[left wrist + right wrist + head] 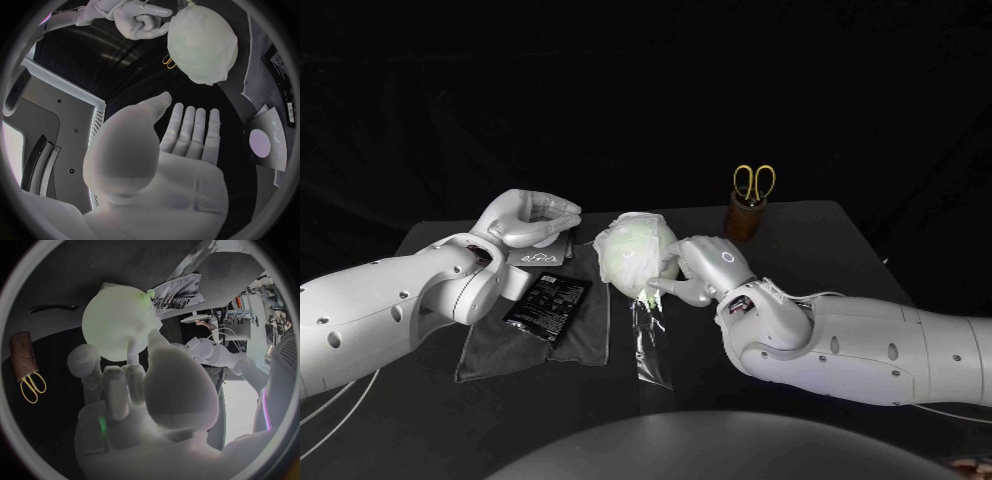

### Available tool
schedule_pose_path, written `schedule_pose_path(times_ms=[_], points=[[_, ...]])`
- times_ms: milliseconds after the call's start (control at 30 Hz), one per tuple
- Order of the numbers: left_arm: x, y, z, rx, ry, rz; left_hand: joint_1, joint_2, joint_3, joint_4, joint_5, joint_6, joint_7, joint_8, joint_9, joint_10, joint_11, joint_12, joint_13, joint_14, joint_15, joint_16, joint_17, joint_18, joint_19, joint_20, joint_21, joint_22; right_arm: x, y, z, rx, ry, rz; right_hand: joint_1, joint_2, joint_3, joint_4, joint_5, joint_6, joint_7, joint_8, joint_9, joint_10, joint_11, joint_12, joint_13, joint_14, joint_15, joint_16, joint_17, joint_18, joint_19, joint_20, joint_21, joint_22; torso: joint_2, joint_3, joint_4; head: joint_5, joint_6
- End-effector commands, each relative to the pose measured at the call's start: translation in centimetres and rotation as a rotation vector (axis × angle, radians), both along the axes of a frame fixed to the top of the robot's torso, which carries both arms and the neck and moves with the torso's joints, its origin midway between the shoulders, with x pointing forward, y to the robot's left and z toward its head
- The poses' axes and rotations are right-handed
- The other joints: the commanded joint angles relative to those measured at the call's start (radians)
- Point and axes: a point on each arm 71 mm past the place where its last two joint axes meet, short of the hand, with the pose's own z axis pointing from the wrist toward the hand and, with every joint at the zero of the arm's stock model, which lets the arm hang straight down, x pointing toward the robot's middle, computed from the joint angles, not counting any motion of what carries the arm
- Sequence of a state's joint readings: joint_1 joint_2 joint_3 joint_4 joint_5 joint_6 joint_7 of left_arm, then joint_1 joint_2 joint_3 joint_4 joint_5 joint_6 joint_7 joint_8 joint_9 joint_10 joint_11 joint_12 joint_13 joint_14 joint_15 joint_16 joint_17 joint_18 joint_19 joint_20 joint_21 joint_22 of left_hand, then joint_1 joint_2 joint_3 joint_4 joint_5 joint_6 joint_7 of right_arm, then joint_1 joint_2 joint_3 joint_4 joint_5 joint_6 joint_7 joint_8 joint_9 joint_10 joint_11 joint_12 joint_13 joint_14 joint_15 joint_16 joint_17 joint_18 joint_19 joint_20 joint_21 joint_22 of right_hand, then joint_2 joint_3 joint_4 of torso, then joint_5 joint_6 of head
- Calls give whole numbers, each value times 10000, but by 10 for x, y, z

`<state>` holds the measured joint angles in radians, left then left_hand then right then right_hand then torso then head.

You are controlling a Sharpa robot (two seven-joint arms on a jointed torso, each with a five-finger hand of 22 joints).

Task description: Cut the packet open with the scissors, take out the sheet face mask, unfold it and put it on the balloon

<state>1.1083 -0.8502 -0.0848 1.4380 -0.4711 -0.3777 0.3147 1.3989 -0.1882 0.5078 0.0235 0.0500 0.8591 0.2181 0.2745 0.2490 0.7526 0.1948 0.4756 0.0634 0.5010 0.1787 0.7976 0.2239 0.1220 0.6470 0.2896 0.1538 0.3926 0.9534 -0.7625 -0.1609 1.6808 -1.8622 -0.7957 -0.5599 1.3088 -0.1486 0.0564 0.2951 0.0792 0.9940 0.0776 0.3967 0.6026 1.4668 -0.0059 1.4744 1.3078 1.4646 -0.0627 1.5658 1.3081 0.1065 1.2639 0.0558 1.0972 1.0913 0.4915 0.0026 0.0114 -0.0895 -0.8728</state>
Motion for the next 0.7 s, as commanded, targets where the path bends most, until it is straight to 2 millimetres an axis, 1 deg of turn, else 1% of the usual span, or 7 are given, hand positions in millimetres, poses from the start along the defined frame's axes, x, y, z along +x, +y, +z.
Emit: schedule_pose_path(times_ms=[33,367,533,567,600,633,700], points=[[0,-2,1,-186,100,-118,93,7,1,42,-26,71,77,20,-12,51,18,-54,-5,83,17,0,-13,-150,72,-5,-34,-16,0,3,-2,-477,97,194,-145,-21,-76,3,-77,-65,16,-49,-12,662,102,-34,2012,1047,87,24,2579,109,-83,12,-68,-25,-3,5,11,-6,2],[-1,-2,1,-195,113,-117,93,7,1,42,-26,71,77,20,-12,51,18,-54,-5,83,17,0,-13,-150,72,-5,-34,-16,4,5,-6,-687,172,184,-60,28,-30,-25,-103,-127,44,-112,-30,636,131,-84,1986,1035,120,1,2539,130,-144,49,-175,-98,4,4,-2,13,2],[-1,-2,1,-198,121,-122,90,12,2,50,-25,64,83,16,-18,57,21,-68,-4,86,18,-2,-21,-152,75,-5,-51,-33,6,5,-6,-570,-24,121,587,305,338,-107,-131,-99,31,-177,-61,647,122,-45,2014,1057,119,41,2610,135,-120,72,-181,-54,1,9,-2,6,2],[-1,-2,1,-200,124,-121,90,12,2,50,-25,64,83,16,-18,57,21,-68,-4,86,18,-2,-21,-152,75,-5,-51,-33,7,5,-6,-553,-67,120,763,337,453,-130,-251,-83,19,-187,-69,650,109,-37,2019,1062,109,50,2626,131,-104,68,-165,-30,2,7,-3,0,2],[-1,-2,1,-201,127,-120,90,12,2,50,-25,64,83,16,-18,57,21,-68,-4,86,18,-2,-21,-152,75,-5,-51,-33,7,5,-6,-535,-108,118,1196,355,797,-209,-298,-53,-21,-214,-88,664,62,-2,2042,1062,74,50,2627,124,-73,44,-130,18,-1,10,-4,-5,2],[-1,-2,1,-203,129,-119,90,12,2,50,-25,64,83,16,-18,57,21,-68,-4,86,18,-2,-21,-152,75,-5,-51,-33,7,5,-6,-518,-144,119,1303,294,971,-150,-321,-27,-13,-242,-110,665,87,2,2046,1062,64,50,2627,122,-62,23,-124,35,-3,8,-8,-4,2],[-1,-2,1,-206,134,-120,94,16,6,50,-25,59,85,12,-22,59,22,-74,-4,88,19,-2,-24,-153,76,-5,-58,-40,8,6,-5,-495,-242,137,1481,245,1164,-157,-302,10,-22,-260,-126,671,63,18,2057,1062,59,50,2627,114,-48,15,-112,58,-3,7,-6,-13,2]])
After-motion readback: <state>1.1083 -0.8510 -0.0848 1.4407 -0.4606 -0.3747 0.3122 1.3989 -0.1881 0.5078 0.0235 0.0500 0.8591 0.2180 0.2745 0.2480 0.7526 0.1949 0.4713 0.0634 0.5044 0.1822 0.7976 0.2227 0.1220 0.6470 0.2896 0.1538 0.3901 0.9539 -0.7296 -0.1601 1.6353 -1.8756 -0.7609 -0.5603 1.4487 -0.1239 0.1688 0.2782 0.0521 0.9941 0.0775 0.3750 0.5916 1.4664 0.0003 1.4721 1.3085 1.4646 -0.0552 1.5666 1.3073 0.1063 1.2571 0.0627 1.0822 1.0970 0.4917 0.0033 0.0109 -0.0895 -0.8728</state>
